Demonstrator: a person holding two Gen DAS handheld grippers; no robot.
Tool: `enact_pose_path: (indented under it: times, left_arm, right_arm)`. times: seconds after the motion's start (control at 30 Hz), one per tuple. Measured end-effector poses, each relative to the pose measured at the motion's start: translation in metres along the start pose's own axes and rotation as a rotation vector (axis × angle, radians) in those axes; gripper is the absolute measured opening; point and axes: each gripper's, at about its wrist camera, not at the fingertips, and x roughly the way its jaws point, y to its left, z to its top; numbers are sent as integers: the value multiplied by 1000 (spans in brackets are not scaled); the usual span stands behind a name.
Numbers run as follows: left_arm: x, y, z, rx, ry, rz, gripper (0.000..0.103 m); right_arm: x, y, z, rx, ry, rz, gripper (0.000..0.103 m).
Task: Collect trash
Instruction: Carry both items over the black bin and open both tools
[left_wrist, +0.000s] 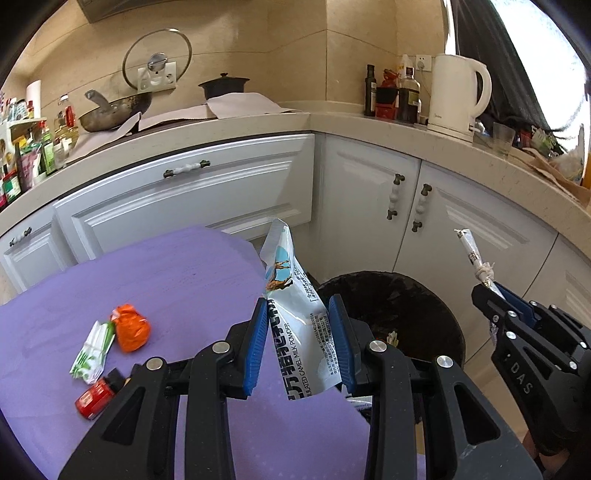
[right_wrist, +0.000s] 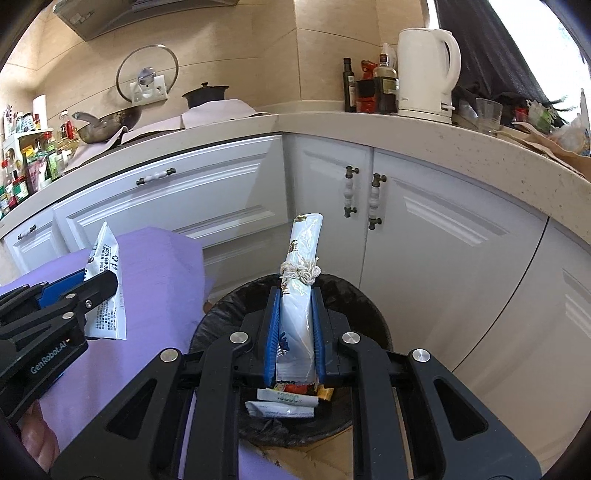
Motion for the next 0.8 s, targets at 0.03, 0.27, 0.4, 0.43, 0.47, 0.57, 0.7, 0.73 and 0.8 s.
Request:
enact_pose_path:
  times: [0.03, 0.27, 0.4, 0.43, 0.47, 0.57, 0.7, 0.73, 0.8]
  left_arm:
    - [4, -2, 1, 2, 2, 1, 34]
    - [30, -16, 5, 30, 26, 10, 34]
    - [43, -22, 6, 37, 39, 12, 34]
    - [46, -24, 6, 40, 41, 12, 34]
    - [48, -25, 7, 41, 42, 11, 34]
    - [54, -30, 8, 48, 45, 9, 34]
    - [58, -32, 10, 54, 45, 7, 35]
    - [59, -33, 10, 56, 46, 6, 35]
    - [62, -33, 10, 55, 51, 5, 35]
  right_arm:
    - [1, -2, 0, 0, -1, -3, 16]
    - [18, -13, 1, 13, 8, -12, 16]
    - [28, -20, 1, 19, 18, -16, 16]
    - [30, -20, 1, 19, 19, -18, 16]
    - [32, -21, 0, 20, 21, -20, 16]
    - [38, -23, 0, 26, 27, -22, 16]
    - [49, -26, -1, 33, 38, -27, 16]
    - [52, -27, -1, 35, 40, -27, 16]
    - [58, -29, -2, 43, 47, -26, 17]
